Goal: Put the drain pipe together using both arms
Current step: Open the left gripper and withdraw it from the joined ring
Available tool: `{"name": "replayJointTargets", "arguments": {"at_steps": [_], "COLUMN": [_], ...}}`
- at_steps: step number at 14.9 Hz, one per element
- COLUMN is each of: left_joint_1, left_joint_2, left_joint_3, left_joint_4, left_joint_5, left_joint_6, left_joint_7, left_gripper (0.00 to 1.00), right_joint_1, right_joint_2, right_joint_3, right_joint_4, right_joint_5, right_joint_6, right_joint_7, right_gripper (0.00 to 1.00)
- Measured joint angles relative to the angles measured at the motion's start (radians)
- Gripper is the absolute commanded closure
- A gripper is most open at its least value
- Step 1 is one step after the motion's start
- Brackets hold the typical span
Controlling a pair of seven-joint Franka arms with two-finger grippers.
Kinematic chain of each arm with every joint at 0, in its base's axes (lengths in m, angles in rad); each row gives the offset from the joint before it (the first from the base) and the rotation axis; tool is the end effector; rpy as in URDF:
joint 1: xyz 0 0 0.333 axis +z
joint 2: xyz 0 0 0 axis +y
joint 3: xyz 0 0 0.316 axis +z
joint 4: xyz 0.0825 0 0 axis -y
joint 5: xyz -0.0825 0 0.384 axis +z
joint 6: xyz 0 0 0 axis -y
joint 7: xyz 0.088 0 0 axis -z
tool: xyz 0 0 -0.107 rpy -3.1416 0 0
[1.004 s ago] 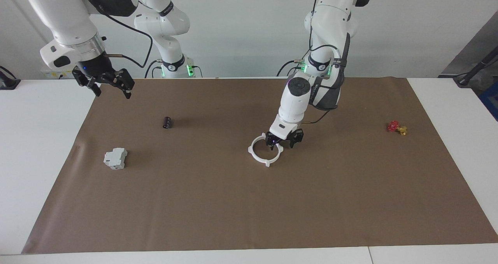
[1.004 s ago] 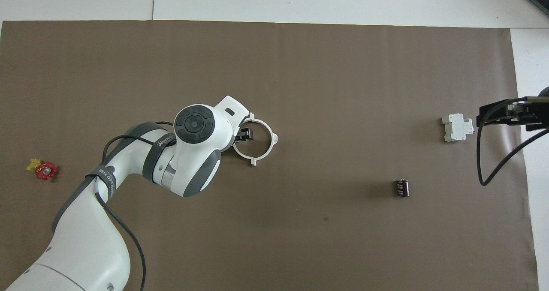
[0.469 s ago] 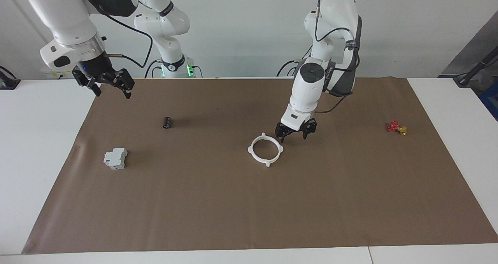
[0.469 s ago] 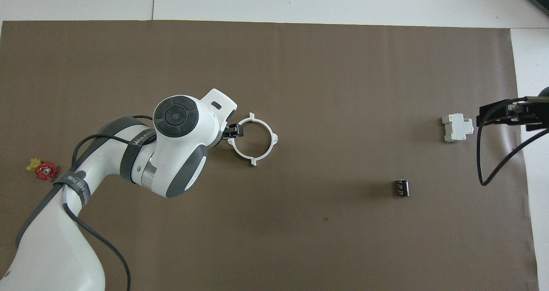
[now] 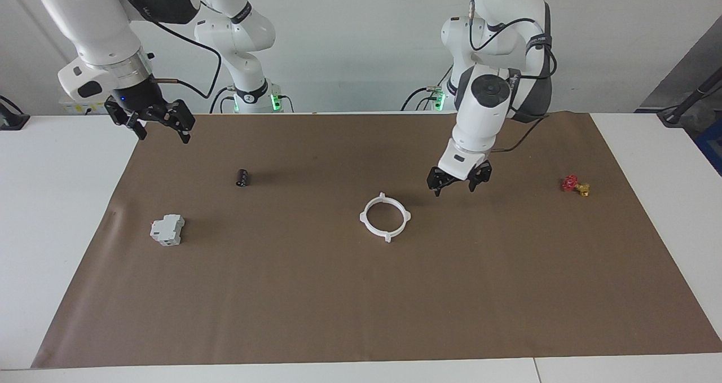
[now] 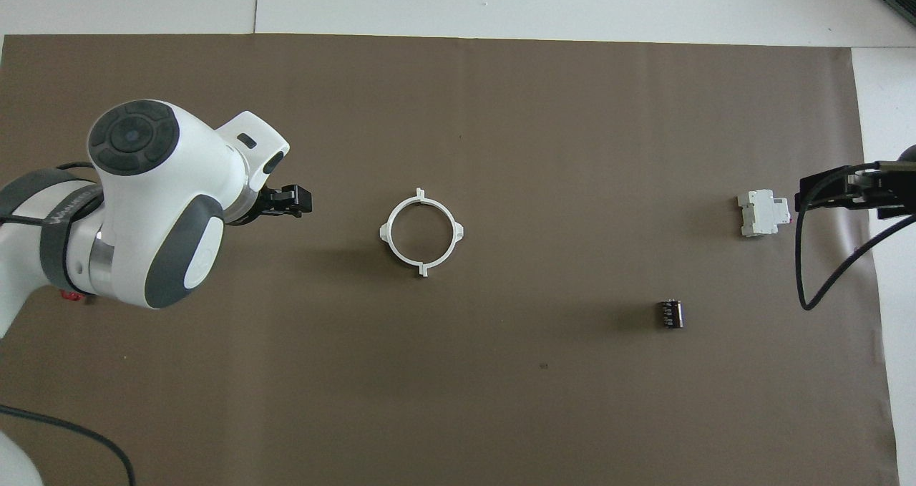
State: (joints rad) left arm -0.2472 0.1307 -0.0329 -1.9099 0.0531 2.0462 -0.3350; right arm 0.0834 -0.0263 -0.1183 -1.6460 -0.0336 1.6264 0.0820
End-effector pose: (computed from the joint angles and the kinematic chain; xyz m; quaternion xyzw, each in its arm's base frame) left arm 0.5693 -0.1601 0.4289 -0.9996 -0.0155 -0.0092 0.0196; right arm 0.5500 -0.0235 0.6082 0.9982 -0.0575 0.0036 0.0151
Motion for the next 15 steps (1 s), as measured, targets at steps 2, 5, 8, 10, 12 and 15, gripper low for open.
{"name": "replayJointTargets", "arguments": {"at_steps": [2, 5, 8, 10, 12, 15], "left_joint_1": [0.009, 0.063, 0.108, 0.113, 0.113, 0.113], "left_joint_2": [-0.02, -0.054, -0.071, -0.072, -0.072, -0.076], "left_joint_3": [0.046, 0.089, 0.166, 0.213, 0.239, 0.246], "left_joint_4": [0.003, 0.004, 0.004, 0.004, 0.004, 0.026], "left_joint_5": [0.0, -0.008, -0.019, -0.021, -0.021, -0.022], "left_joint_6": [-0.017, -0.057, -0.081, -0.084, -0.085, -0.113], "left_joint_7": [0.053, 0.177, 0.343, 0.411, 0.442, 0.448], "left_gripper": [0.0, 0.0, 0.0, 0.0, 0.0, 0.0], "right_joint_1": [0.0, 0.0, 0.0, 0.0, 0.0, 0.0], "right_joint_2": [0.0, 0.0, 0.0, 0.0, 0.0, 0.0], "right_joint_3": [0.0, 0.0, 0.0, 0.0, 0.0, 0.0], "right_joint_4": [0.0, 0.0, 0.0, 0.0, 0.0, 0.0], "right_joint_5": [0.0, 0.0, 0.0, 0.0, 0.0, 0.0], "right_joint_6": [0.0, 0.0, 0.0, 0.0, 0.0, 0.0], "right_joint_7": [0.0, 0.0, 0.0, 0.0, 0.0, 0.0], "right_gripper": [0.0, 0.0, 0.0, 0.0, 0.0, 0.0]}}
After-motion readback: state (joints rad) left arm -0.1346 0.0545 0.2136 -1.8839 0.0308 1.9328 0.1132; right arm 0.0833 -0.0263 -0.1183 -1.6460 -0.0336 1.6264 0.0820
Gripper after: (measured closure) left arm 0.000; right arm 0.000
